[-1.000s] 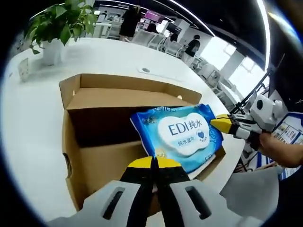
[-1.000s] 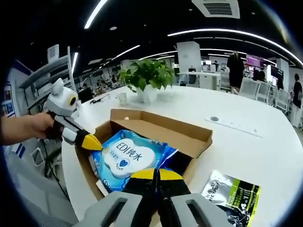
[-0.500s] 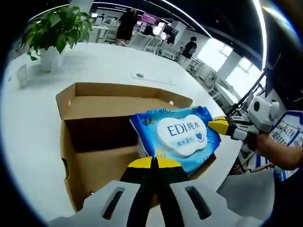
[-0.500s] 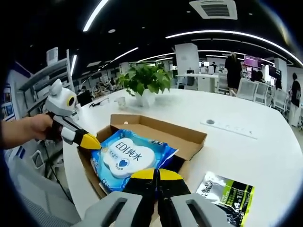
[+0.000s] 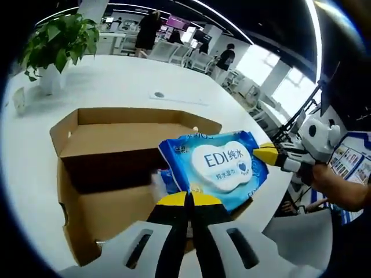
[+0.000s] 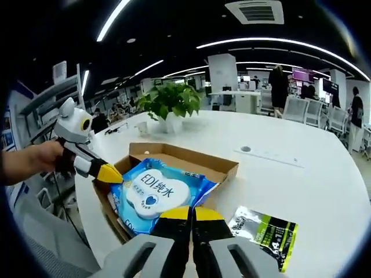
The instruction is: Operate the shoe box by opening the lid, removing the specified soft item, and placing it in the target area until the item is outside and the box remains undamaged.
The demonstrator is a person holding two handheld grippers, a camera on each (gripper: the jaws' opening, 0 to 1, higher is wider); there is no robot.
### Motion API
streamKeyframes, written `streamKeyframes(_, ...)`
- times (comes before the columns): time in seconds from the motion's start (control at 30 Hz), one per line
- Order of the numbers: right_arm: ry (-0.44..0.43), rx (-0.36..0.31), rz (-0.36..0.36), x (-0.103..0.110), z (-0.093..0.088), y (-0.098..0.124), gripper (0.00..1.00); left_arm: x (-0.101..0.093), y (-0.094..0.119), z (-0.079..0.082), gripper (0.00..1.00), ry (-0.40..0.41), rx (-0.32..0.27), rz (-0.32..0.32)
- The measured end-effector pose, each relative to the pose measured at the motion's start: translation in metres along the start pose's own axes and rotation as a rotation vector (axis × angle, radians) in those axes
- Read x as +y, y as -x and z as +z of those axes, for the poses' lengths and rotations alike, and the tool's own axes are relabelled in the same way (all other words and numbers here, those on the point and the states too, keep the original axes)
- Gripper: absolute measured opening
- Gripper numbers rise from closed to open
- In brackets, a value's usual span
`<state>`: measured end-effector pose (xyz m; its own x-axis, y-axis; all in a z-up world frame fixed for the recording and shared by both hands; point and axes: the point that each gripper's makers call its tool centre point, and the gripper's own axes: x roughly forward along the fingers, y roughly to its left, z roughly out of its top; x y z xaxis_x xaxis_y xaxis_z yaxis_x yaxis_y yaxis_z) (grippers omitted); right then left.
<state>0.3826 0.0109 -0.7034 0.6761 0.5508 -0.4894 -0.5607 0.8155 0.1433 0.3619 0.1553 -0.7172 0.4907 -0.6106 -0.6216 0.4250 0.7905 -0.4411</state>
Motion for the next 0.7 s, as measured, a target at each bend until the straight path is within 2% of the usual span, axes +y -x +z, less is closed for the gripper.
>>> streamKeyframes(0.7,-0.049,0.001,-0.071,-0.047,-0.007,0.033,0.0,-0.049,-0.032,0.015,0.0,-0.05,0.02,-0.05)
